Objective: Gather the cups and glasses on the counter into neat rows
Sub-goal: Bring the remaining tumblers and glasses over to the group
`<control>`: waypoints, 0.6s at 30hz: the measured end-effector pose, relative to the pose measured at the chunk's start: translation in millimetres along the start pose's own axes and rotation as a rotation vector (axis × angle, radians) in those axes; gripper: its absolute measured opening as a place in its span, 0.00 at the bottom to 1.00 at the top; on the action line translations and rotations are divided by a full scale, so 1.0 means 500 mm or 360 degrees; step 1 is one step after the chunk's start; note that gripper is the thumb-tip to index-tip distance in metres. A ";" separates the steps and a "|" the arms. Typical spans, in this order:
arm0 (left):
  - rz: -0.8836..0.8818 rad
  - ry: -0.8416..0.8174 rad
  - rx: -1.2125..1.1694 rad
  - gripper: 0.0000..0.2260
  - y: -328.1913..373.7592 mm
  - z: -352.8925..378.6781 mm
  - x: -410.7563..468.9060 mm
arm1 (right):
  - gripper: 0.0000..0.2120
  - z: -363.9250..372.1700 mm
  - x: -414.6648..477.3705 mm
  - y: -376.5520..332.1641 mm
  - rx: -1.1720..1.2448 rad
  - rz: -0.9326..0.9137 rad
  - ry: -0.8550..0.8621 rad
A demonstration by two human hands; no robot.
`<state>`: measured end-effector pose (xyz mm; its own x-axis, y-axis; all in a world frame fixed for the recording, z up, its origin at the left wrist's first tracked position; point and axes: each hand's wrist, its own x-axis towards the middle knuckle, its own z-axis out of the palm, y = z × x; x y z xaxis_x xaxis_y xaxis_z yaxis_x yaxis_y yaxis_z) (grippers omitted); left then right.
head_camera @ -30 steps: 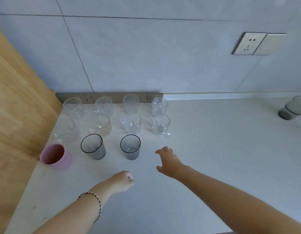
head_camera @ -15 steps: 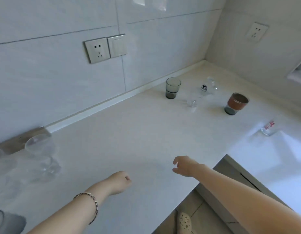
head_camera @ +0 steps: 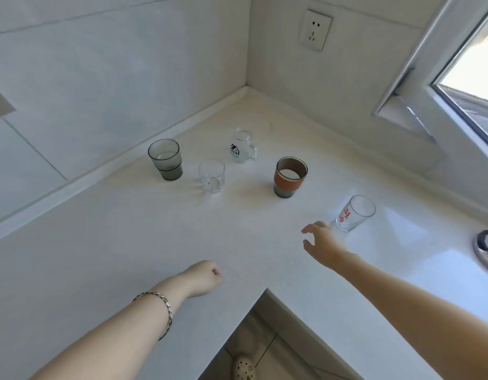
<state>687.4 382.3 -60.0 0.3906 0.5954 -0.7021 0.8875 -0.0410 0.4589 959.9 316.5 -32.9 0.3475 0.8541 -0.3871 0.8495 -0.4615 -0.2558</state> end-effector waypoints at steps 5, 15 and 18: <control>0.0023 -0.0073 0.0081 0.08 0.080 0.004 0.065 | 0.26 -0.080 0.096 0.111 -0.0057 0.0213 0.0381; -0.0059 -0.0125 0.0043 0.09 0.099 -0.003 0.122 | 0.31 -0.100 0.152 0.211 0.0115 0.0465 0.0218; -0.0091 -0.0117 0.0052 0.06 0.080 -0.005 0.117 | 0.29 -0.102 0.145 0.188 -0.0012 0.0344 0.0265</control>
<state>745.1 417.7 -81.4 0.3550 0.5370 -0.7652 0.9159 -0.0357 0.3999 1085.2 347.4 -39.7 0.5809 0.7641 -0.2805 0.7514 -0.6359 -0.1761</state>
